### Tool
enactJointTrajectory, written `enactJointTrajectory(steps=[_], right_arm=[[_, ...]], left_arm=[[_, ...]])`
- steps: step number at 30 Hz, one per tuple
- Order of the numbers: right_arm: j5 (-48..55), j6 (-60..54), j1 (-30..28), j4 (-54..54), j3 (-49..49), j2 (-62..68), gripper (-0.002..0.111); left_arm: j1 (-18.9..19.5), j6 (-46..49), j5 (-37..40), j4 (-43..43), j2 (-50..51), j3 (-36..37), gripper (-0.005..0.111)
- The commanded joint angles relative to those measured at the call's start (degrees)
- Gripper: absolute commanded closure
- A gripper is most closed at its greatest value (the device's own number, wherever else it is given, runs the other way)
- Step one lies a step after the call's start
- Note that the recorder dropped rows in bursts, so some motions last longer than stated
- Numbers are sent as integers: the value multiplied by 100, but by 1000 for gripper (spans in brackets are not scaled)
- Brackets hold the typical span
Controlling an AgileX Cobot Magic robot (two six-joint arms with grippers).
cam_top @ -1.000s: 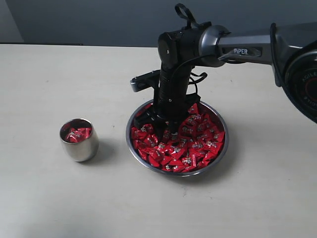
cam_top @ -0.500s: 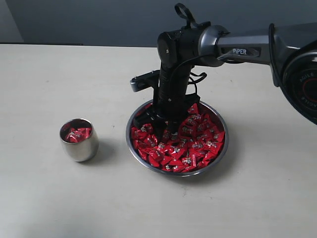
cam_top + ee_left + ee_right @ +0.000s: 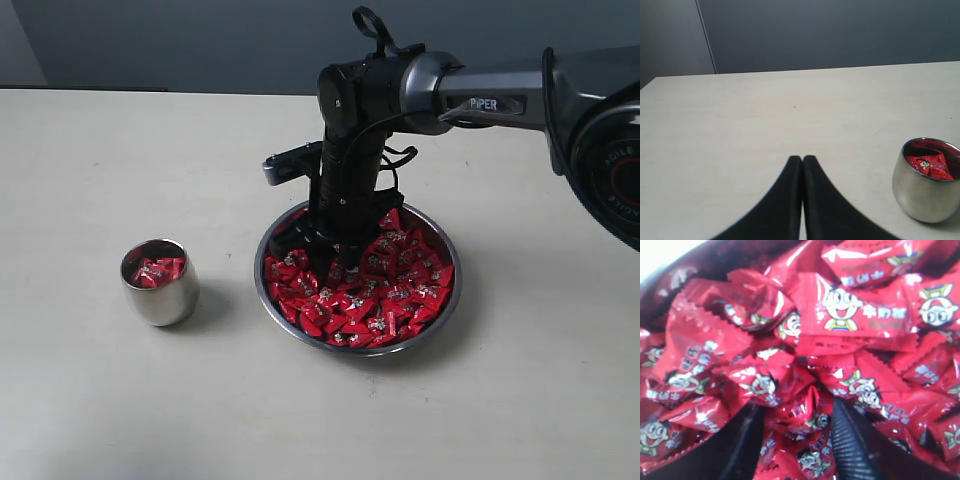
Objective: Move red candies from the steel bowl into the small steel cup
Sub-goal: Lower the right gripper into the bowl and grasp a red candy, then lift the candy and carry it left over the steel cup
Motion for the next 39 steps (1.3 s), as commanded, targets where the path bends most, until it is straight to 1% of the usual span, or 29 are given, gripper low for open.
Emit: enactJointTrajectory(steps=[1, 4, 6, 7, 11, 20, 24, 28, 32, 39], right_arm=[[-28, -3, 2, -116, 107, 283, 66], [-28, -3, 2, -125, 107, 312, 68], [-4, -3, 2, -164, 107, 312, 74], [-4, -3, 2, -179, 107, 312, 80], [60, -3, 2, -299, 107, 312, 109], [128, 2, 2, -670, 103, 216, 108], [128, 68, 2, -1070, 28, -53, 108], [104, 148, 2, -1243, -168, -369, 108], [52, 220, 2, -1246, -349, -607, 108], [123, 220, 2, -1206, -362, -688, 108]], left_arm=[[3, -11, -11, -16, -26, 22, 106], [3, -11, -11, -16, -26, 22, 106], [3, -11, -11, -16, -26, 22, 106], [3, -11, -11, -16, -26, 22, 106], [3, -11, -11, -16, -26, 22, 106], [3, -11, -11, -16, -26, 22, 106], [3, -11, -11, -16, -26, 22, 106], [3, -11, -11, -16, -26, 22, 106], [3, -11, -11, -16, -26, 22, 106], [3, -11, -11, -16, -26, 22, 106]])
